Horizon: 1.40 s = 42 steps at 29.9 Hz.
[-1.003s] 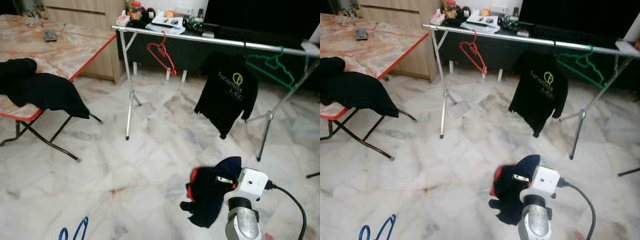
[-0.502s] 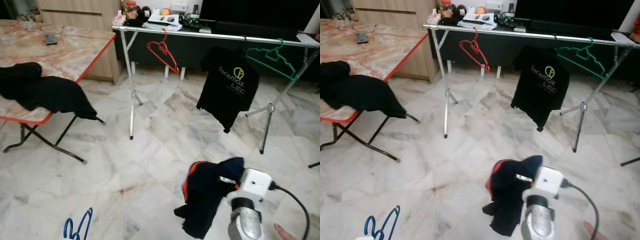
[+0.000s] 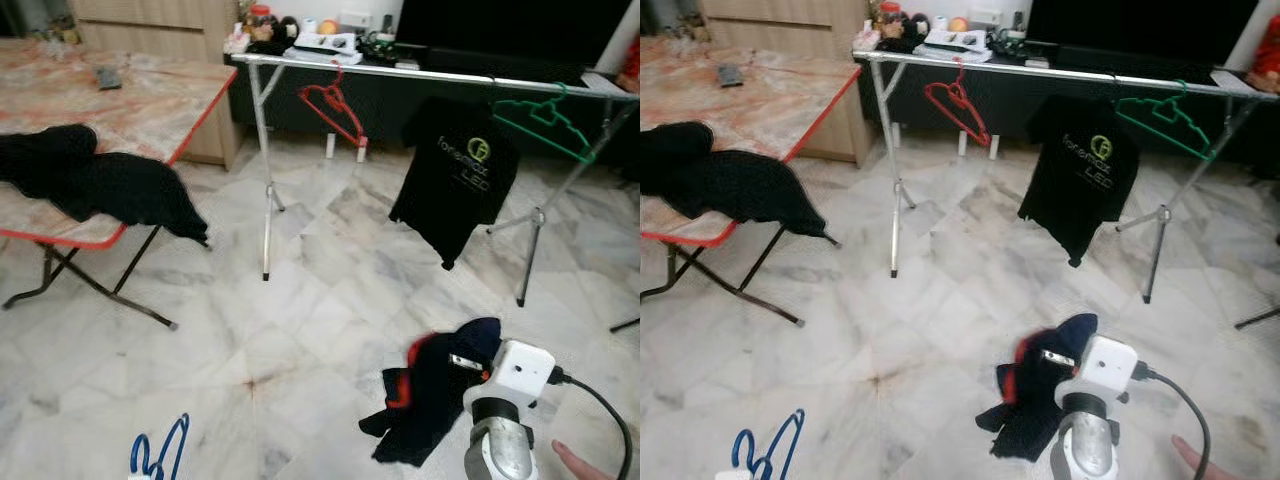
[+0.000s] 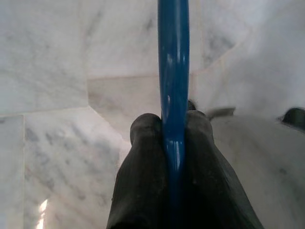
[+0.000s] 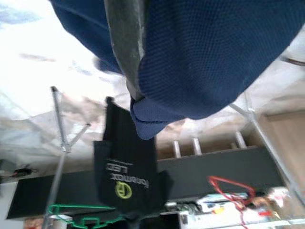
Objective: Hang hanger
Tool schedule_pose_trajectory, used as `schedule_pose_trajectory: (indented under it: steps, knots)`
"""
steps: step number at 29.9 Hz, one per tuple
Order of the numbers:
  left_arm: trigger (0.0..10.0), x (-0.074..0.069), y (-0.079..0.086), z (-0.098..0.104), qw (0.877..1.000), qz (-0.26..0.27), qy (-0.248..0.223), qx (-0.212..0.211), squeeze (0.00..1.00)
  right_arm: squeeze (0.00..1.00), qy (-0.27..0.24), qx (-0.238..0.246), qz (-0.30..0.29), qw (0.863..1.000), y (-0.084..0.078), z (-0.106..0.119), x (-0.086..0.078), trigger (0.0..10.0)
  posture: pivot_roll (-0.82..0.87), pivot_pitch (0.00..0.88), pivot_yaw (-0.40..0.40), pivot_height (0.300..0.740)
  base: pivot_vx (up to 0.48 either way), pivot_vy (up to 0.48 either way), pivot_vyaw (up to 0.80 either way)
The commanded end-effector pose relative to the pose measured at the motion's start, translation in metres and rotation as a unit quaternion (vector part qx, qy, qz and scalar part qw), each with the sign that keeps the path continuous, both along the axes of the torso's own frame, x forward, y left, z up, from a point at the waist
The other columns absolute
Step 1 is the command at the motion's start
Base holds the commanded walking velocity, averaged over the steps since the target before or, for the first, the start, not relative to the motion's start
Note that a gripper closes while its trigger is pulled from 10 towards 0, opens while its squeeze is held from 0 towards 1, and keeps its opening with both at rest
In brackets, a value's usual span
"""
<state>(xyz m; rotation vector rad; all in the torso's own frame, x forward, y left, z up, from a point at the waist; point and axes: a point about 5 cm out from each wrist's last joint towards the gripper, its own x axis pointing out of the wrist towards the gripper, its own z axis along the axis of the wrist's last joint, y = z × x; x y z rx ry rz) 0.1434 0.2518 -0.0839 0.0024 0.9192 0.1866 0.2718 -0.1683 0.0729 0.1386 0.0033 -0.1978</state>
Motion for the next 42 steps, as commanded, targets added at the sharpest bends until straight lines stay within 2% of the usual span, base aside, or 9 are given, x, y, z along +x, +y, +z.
schedule_pose_trajectory:
  steps: [1, 5, 10, 18, 23, 31, 39, 42]
  knots:
    - [10.0, -0.003, -0.005, -0.003, 1.0, 0.001, 0.01, -0.005, 0.0, 0.0, -0.016, -0.005, -0.01, 1.0, -0.006, 0.006, 0.001, 10.0, -0.06, 0.11, -0.033, 0.74, 0.0, 0.371, 0.0]
    - [10.0, 0.008, -0.007, 0.0, 1.0, -0.002, 0.006, -0.004, 0.0, 0.0, -0.016, -0.004, -0.01, 1.0, -0.006, 0.006, 0.001, 10.0, -0.06, 0.105, -0.031, 0.74, 0.0, 0.373, 0.0]
    - [10.0, 0.011, -0.009, 0.0, 1.0, -0.003, 0.004, -0.004, 0.0, 0.0, -0.016, -0.004, -0.009, 1.0, -0.006, 0.005, 0.001, 10.0, -0.06, 0.095, -0.031, 0.74, 0.0, 0.372, 0.0]
    - [10.0, 0.001, -0.009, -0.003, 1.0, -0.003, 0.01, -0.005, 0.0, 0.0, -0.017, -0.004, -0.006, 1.0, -0.005, 0.004, 0.002, 10.0, -0.06, 0.075, -0.033, 0.74, 0.0, 0.371, 0.0]
    - [10.0, -0.008, 0.001, -0.003, 1.0, 0.002, 0.015, -0.002, 0.0, 0.0, -0.019, -0.004, -0.005, 1.0, -0.005, 0.005, 0.004, 10.0, -0.05, 0.061, -0.034, 0.74, 0.0, 0.37, 0.0]
    - [10.0, 0.0, 0.011, 0.002, 1.0, 0.008, 0.012, 0.002, 0.0, 0.0, -0.022, -0.007, -0.006, 1.0, -0.006, 0.006, 0.005, 10.0, -0.05, 0.062, -0.037, 0.74, 0.0, 0.37, 0.0]
    - [10.0, 0.001, 0.014, 0.004, 1.0, 0.012, 0.013, 0.003, 0.0, 0.0, -0.022, -0.007, -0.009, 1.0, -0.007, 0.006, 0.006, 10.0, -0.05, 0.071, -0.037, 0.74, 0.0, 0.372, 0.0]
    - [10.0, -0.003, 0.015, 0.002, 1.0, 0.013, 0.016, 0.003, 0.0, 0.0, -0.023, -0.008, -0.01, 1.0, -0.008, 0.006, 0.006, 10.0, -0.05, 0.075, -0.036, 0.74, 0.0, 0.37, 0.0]
